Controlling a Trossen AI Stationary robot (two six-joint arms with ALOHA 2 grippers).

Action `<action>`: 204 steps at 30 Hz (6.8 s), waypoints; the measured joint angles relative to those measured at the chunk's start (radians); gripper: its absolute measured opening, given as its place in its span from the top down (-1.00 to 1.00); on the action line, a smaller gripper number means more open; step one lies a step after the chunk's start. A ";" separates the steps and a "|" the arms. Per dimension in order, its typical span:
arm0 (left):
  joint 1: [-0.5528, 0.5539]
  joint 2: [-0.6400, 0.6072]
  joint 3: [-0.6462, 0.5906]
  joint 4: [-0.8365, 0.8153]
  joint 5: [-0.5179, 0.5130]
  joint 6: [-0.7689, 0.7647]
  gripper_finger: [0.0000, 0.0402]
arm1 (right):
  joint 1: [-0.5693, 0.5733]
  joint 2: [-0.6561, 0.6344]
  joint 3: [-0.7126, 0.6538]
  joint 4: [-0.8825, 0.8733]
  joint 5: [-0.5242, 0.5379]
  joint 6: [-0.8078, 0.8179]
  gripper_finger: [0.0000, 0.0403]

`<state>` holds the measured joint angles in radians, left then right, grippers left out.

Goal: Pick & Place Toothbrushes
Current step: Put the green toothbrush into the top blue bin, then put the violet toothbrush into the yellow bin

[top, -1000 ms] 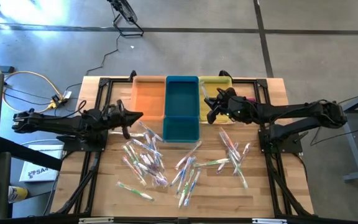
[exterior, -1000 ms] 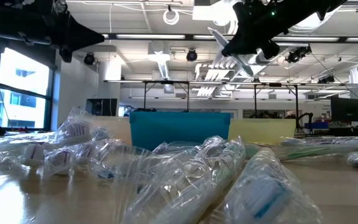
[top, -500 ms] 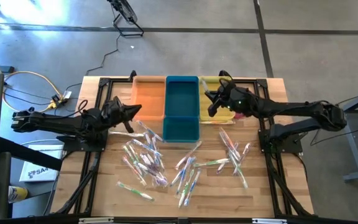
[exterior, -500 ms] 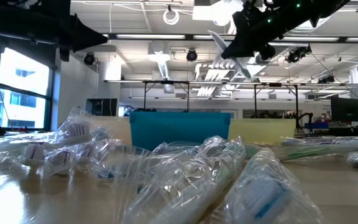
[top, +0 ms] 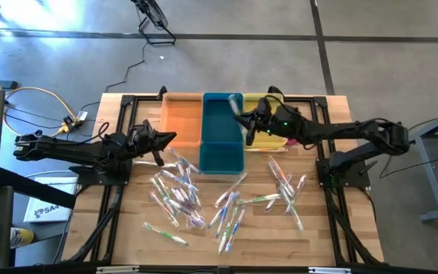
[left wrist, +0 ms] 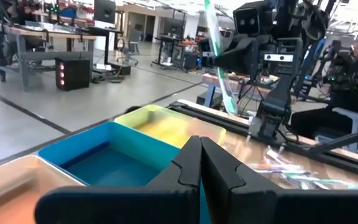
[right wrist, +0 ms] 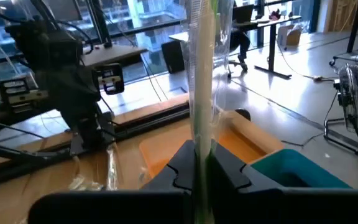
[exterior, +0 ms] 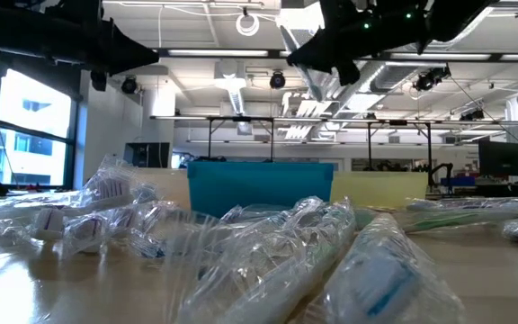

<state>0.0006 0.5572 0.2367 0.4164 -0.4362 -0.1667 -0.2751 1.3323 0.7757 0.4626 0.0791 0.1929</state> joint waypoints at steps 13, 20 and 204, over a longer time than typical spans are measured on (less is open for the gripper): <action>0.000 0.002 0.000 0.000 -0.001 -0.024 1.00 | -0.003 0.246 0.360 -0.336 0.088 -0.022 0.94; 0.000 0.002 0.000 -0.010 -0.001 -0.023 1.00 | -0.036 0.374 0.487 -0.406 0.122 -0.017 0.94; -0.001 0.001 0.000 -0.196 -0.001 -0.041 1.00 | 0.320 -0.616 -0.320 -0.226 0.084 0.019 0.99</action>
<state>-0.0002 0.5587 0.2363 0.2203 -0.4376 -0.2073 0.0452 0.7160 0.4555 0.2366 0.1632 0.2116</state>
